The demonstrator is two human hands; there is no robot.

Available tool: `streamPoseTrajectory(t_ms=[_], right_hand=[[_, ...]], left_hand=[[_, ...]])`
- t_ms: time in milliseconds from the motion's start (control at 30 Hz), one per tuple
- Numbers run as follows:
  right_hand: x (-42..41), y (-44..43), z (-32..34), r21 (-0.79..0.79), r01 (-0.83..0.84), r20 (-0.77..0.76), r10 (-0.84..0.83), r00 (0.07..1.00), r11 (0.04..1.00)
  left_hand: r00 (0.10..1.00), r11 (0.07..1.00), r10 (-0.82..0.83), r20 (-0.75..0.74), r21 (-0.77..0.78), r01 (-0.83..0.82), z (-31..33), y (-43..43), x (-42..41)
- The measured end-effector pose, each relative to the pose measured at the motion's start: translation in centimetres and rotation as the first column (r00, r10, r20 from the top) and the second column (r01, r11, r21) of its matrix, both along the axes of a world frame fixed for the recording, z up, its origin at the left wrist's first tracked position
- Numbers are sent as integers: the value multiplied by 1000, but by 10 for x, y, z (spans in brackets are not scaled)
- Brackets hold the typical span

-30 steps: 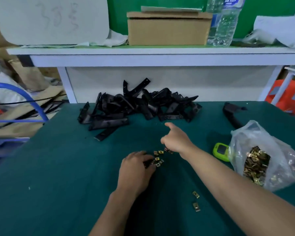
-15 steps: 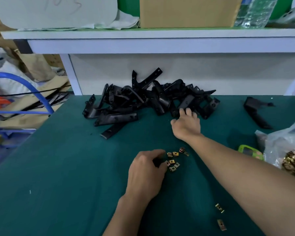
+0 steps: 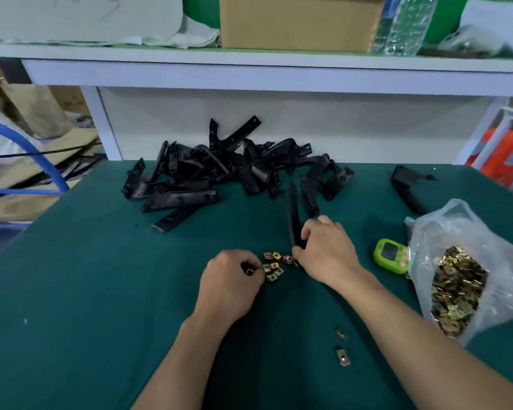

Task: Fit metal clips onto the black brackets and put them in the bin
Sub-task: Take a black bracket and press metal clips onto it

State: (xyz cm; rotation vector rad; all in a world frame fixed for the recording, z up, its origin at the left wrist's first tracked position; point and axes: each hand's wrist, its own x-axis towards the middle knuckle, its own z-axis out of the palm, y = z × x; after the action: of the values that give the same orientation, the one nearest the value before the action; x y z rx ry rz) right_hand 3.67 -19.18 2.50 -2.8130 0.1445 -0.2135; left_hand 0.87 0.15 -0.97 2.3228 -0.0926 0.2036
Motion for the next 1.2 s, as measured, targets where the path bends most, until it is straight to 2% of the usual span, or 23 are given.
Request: streamPoseTrajectory(t_ms=[67,100,167,200,233,333,400,467,567,700,767,833,900,967,1100,1133,1200], right_hand=[[-25,-6,7,-51,-14,-79,10,997,999],[-36,-9,13,-5,-9,-106,8,994,1000],[-53,-16,29,216,9,-97,12,995,976],[-57,-17,35,279,-6,-62,24,998,960],[-59,-19,38,277,-43,-35,54,998,960],[-66,-17,38,165,-232,-96,250,964,959],[-71,-13,30,69,-395,-199,400,895,916],[-74,-11,23,-61,-487,-220,465,858,871],[-75,-12,17,-200,-445,-122,429,895,873],[-80,-14,16,-297,-281,-65,274,960,913],[-90,-14,11,-216,-161,26,170,985,963],[-100,-14,6,-89,-39,137,51,989,995],[-103,-15,6,-16,9,237,-5,972,1000],[-102,-18,8,93,-25,333,-7,943,995],[-107,-24,14,250,-166,542,4,840,954],[-109,-25,15,235,-194,558,31,829,953],[-110,-23,13,214,-229,485,100,869,950]], left_hand=[[1000,1000,-3,13,1,3,-1,-3,-4],[999,999,-42,21,2,41,1,-4,-6],[992,992,-121,33,27,120,4,-8,-8],[989,989,-141,50,55,138,4,-9,-7],[987,987,-147,60,80,143,3,-10,-6],[991,991,-123,62,60,119,0,-11,-10],[988,991,-124,95,69,118,-4,-13,-12],[984,988,-118,135,115,103,-3,-15,-14],[979,995,-41,197,93,23,1,-17,-17],[971,982,189,150,3,-191,16,-19,-30],[978,982,182,97,-73,-175,17,-21,-37],[991,968,133,10,-218,-128,17,-24,-44],[994,934,102,-26,-341,-105,18,-27,-46],[996,915,90,-14,-394,-88,18,-29,-45],[995,922,95,-18,-374,-95,16,-28,-40],[995,923,101,-25,-370,-103,15,-27,-39],[992,926,125,-24,-355,-125,13,-25,-37]])
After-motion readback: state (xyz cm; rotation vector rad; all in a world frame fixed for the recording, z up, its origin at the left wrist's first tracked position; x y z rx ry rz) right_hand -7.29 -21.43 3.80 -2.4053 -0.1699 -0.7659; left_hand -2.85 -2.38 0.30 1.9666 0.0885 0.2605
